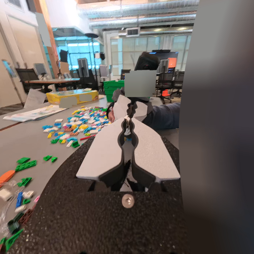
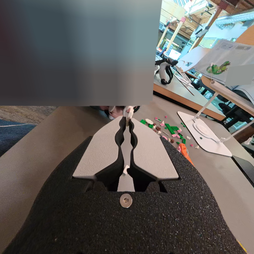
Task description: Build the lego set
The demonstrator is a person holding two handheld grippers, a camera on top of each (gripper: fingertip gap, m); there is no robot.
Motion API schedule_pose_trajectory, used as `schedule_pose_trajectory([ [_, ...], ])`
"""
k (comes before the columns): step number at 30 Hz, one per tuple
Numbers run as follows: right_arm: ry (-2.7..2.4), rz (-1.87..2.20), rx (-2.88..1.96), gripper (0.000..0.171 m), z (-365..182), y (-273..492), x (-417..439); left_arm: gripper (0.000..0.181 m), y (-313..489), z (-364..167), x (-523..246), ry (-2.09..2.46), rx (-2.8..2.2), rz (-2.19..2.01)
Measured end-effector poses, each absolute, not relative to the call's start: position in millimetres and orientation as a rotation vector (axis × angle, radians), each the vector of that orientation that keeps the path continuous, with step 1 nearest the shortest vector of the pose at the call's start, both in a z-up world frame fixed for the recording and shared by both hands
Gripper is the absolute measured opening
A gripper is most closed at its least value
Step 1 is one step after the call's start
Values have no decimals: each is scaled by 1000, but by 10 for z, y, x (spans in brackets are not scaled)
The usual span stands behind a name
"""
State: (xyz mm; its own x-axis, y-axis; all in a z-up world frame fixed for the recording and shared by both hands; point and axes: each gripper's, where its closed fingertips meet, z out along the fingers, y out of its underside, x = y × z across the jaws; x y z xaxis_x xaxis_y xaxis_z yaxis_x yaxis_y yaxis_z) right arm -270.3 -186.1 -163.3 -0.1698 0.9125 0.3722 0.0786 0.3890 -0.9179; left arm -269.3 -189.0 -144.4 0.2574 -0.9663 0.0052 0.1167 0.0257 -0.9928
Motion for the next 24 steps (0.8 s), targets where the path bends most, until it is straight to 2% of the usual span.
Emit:
schedule_pose_trajectory([
  [12,-1968,787,-1341,4,-2440,-1765,-2567,4,-1744,-1514,-2795,872,-1312,-1018],
  [24,-2045,850,-1376,4,-2583,-1787,-2446,4,-1744,-1573,-2756,896,-1342,-1021],
])
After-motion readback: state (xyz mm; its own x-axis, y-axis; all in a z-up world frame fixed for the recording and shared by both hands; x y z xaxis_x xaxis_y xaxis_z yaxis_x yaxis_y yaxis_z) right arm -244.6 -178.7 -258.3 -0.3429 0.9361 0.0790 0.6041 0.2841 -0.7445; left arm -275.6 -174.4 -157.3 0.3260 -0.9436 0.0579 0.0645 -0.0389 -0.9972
